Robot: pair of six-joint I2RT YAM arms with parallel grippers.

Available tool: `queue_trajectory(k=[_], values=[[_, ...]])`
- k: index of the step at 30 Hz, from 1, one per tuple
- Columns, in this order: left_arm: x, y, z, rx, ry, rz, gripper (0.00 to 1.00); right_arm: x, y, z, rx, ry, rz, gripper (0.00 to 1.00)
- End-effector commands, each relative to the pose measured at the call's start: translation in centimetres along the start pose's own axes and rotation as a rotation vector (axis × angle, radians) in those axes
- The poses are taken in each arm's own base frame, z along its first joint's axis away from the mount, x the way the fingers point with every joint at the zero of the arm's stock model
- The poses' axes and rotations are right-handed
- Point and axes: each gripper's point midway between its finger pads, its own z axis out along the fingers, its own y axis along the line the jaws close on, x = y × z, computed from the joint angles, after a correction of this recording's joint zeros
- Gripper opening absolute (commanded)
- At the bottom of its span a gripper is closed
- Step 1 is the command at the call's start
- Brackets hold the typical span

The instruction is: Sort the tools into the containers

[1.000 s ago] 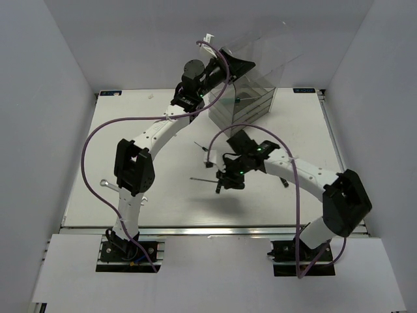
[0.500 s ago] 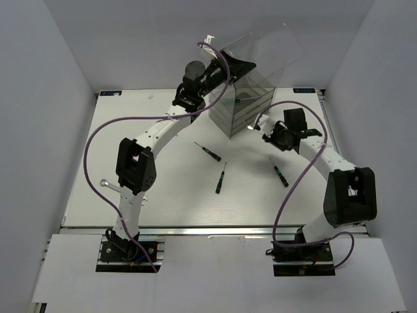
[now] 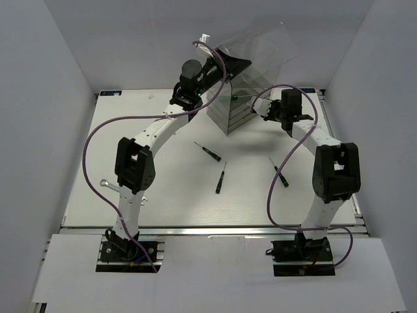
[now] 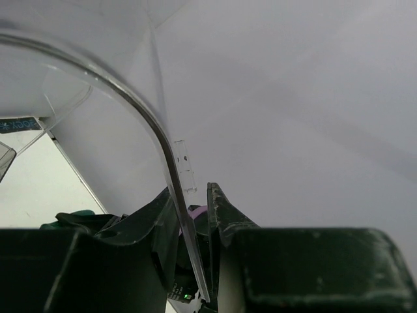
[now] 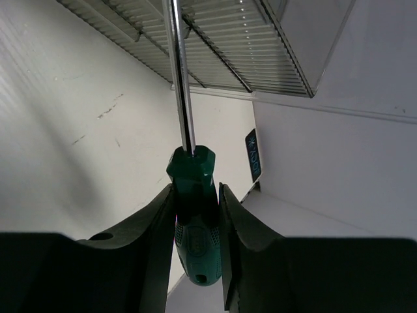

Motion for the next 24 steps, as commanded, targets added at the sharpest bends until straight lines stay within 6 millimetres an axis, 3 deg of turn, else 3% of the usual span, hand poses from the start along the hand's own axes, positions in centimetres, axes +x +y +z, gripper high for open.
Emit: queue_trajectory(k=[1, 6, 12, 24], values=[[-1.7, -4.5, -0.4, 0.109, -0.036, 0.031, 0.32, -4.5, -9.2, -1.8, 0.262, -0.127, -0.109, 0.0], [-1.7, -4.3, -0.4, 0.112, -0.035, 0.03, 0.32, -6.2, -9.0, -2.2, 0.215, -0.178, -0.197, 0.0], [-1.9, -4.1, -0.3, 0.115, -0.041, 0.023, 0.32, -5.3, -7.0, -3.1, 0.137, -0.168, -0.25, 0.0], [-2.1, -4.0, -0.2, 0.124, -0.039, 0.016, 0.32, -3.6, -7.4, -4.2, 0.086, -0.152, -0.251, 0.0]])
